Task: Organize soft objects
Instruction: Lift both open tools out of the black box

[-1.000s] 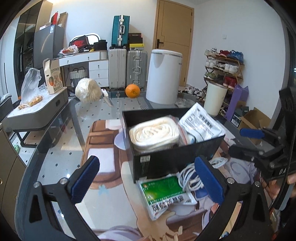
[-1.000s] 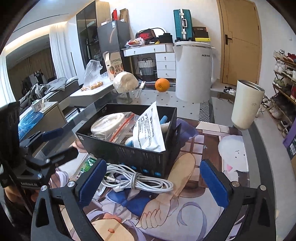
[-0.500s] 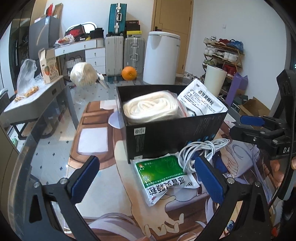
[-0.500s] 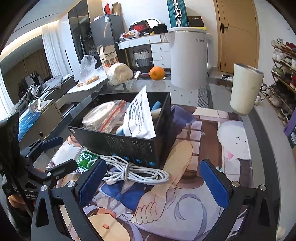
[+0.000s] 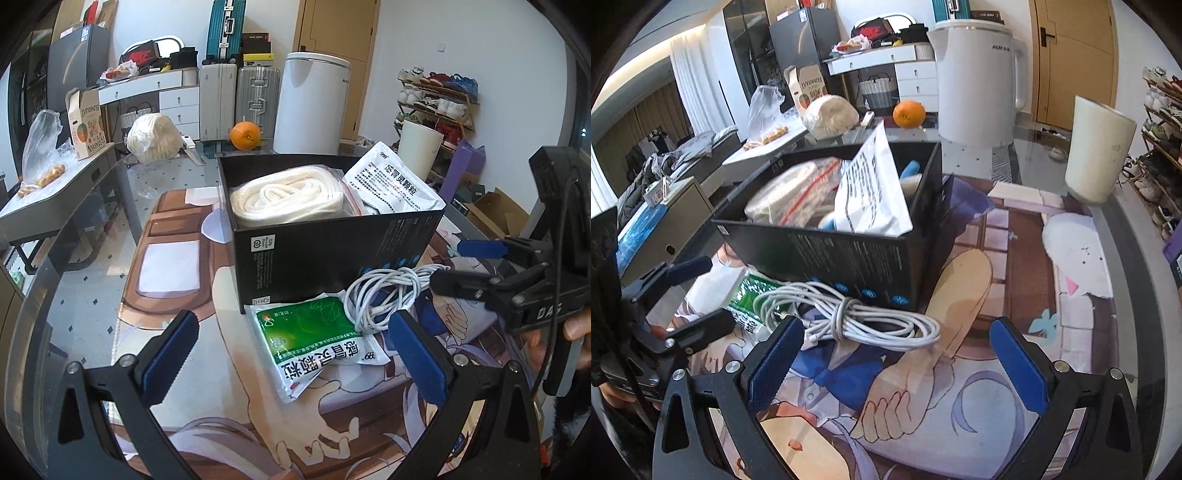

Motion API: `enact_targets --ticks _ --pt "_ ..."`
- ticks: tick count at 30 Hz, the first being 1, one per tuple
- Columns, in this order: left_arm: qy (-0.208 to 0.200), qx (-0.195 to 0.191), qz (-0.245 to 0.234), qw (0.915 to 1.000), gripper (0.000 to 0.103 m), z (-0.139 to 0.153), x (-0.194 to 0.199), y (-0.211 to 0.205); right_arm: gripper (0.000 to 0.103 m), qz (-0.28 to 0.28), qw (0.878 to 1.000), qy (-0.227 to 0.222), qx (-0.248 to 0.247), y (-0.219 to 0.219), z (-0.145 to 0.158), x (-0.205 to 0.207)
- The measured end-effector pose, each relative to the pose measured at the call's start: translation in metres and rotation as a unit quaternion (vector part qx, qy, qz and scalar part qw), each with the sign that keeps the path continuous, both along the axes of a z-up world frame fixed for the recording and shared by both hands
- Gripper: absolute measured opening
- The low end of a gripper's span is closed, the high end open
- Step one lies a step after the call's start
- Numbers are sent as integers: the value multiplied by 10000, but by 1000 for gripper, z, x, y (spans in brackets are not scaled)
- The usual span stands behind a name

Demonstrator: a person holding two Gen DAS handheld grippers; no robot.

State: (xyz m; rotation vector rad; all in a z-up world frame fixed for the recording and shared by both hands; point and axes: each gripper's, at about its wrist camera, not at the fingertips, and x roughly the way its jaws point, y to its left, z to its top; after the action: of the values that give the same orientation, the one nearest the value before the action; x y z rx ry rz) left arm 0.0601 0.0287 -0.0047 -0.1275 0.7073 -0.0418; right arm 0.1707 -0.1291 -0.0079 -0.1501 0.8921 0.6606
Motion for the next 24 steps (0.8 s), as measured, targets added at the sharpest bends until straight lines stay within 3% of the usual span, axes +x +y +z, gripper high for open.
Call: enact_targets --ticks 13,24 --pt "19 -95 -20 10000 103 -1 0 2 102 -25 9994 351 -58 13 -18 4" --pt "17 -56 -32 10000 103 -3 1 0 102 -218 9992 320 -29 21 -20 9"
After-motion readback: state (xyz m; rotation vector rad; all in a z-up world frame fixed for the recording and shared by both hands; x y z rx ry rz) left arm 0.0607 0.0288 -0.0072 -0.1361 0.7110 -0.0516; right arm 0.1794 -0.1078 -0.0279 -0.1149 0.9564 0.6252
